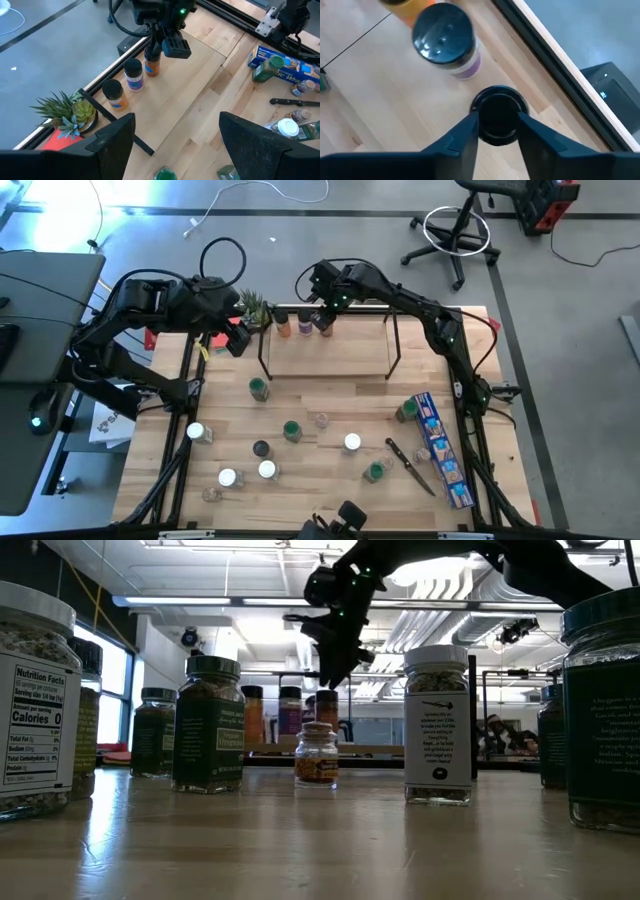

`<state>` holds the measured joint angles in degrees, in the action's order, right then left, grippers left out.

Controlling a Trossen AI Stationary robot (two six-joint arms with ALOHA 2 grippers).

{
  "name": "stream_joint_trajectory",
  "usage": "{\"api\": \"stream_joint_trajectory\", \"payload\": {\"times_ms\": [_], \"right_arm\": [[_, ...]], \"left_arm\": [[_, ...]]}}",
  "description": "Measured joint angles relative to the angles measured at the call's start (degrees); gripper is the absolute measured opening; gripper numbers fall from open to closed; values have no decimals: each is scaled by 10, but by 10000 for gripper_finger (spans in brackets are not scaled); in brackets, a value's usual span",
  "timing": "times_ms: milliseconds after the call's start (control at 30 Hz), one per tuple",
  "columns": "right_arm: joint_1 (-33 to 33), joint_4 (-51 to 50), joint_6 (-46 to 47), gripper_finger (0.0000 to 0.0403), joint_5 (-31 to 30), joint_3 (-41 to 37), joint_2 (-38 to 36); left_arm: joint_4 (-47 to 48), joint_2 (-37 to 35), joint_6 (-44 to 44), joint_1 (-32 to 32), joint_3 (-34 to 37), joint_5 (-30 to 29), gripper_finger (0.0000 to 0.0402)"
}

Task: Shelf spices
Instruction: Put the black seasoning bottle on the shelf

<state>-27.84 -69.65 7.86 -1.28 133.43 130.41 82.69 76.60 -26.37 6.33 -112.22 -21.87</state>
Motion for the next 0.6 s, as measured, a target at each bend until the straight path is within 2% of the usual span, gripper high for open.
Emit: {"api": "stream_joint_trajectory", "payload": {"times_ms": [200,600], "right_arm": [[-3,8,-4,86,-11,-12,-1],[-5,13,-4,84,-13,-13,-1]], "left_arm": [[0,0,0,0,0,-6,281],[-3,0,0,0,0,-8,281]]}}
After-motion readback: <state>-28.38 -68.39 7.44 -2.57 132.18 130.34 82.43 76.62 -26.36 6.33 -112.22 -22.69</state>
